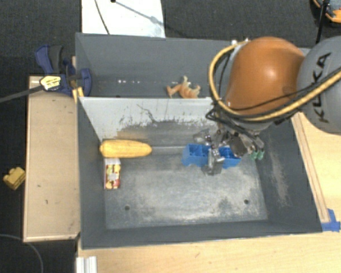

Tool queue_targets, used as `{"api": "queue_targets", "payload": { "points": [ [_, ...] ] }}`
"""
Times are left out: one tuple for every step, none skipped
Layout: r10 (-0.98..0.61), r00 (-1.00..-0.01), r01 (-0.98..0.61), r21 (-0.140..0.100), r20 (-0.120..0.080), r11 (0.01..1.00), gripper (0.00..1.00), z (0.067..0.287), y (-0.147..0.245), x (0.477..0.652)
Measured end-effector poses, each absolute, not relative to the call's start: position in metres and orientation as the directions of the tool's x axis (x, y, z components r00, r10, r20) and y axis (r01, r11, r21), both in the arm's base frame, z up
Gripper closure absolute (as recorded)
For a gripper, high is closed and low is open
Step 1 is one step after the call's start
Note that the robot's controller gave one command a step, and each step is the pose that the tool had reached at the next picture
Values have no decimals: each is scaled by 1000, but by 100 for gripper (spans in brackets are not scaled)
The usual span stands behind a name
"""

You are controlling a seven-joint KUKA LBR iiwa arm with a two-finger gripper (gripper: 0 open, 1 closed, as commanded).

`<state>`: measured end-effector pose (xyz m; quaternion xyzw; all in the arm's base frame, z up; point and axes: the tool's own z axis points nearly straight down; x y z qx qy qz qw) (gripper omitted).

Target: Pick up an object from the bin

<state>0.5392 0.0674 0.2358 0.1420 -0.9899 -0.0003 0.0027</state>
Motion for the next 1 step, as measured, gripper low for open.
{"api": "queue_targets", "payload": {
  "points": [
    [-279,-960,-279,0,-3,960,100,250,67,540]
  ]
}}
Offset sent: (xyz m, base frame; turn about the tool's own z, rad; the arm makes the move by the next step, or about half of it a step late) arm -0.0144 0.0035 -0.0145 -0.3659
